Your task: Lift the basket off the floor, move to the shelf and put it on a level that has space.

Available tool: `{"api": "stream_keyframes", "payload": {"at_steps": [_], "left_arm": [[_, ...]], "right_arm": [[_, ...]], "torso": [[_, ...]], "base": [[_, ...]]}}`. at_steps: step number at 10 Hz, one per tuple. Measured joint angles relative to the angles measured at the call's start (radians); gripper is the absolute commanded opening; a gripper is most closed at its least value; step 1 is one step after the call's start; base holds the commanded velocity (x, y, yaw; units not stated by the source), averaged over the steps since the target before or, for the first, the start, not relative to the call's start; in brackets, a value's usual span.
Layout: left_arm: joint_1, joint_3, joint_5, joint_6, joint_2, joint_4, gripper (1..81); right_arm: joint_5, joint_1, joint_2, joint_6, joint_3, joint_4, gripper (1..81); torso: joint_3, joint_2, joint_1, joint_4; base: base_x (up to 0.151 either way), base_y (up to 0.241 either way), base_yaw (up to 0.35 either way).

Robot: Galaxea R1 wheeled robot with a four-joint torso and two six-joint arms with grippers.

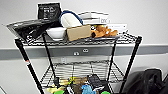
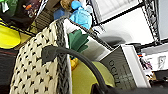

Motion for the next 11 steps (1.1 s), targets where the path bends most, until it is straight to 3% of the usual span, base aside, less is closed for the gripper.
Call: {"api": "stream_keyframes", "payload": {"at_steps": [11], "left_arm": [[-0.177,0.346,-0.013,-0.007,-0.194,0.001,1.0]], "right_arm": [[0.01,0.156,-0.19,0.008,0.329,0.029,1.0]], "torso": [[0.0,0.0,0.0,0.0]], "base": [[0.0,0.0,0.0]]}}
